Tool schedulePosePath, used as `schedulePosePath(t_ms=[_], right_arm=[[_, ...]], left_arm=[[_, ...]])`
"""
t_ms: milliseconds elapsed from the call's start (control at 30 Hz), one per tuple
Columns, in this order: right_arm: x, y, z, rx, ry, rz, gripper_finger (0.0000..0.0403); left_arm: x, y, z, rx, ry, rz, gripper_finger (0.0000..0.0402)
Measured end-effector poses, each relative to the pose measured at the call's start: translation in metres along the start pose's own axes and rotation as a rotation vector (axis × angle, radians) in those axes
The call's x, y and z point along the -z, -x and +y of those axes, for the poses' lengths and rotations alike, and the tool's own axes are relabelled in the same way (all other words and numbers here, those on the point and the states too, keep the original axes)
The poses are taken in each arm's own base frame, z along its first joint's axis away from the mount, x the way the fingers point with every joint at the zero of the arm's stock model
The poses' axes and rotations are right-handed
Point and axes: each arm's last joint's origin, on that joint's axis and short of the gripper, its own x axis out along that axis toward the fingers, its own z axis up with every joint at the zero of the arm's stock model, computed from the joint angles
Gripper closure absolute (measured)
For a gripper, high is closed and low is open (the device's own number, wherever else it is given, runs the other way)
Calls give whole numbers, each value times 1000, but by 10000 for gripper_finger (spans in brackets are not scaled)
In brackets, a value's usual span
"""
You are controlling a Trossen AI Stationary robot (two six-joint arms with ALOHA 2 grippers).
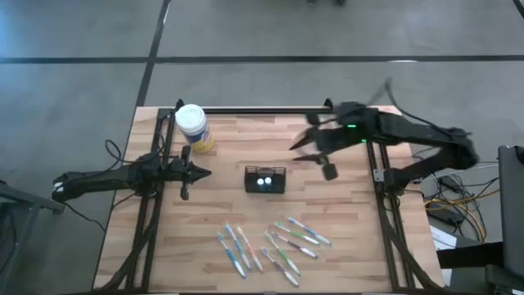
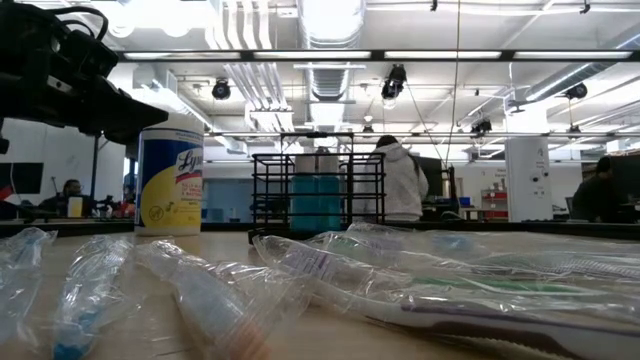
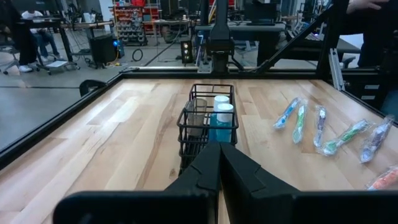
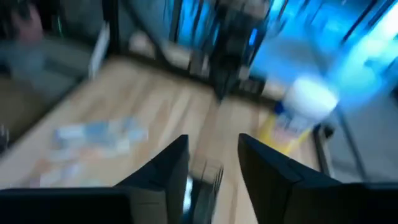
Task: Pick & Place toothbrushing station
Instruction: Put the right blue toothbrush into the wire organizer
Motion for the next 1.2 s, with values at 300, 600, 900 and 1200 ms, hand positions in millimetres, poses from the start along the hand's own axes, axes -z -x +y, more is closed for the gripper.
schedulePosePath(t_ms=[300,600,900,1200], right_arm=[[61,34,27,58,-63,-296,383],[116,36,47,15,-99,-386,392],[167,31,65,-14,-176,-448,391],[201,26,74,-14,-253,-427,392]], left_arm=[[0,0,0,0,-8,-5,390],[-6,0,0,-2,-2,-60,390],[-7,0,0,-3,1,-70,390],[-11,1,0,-4,6,-115,390]])
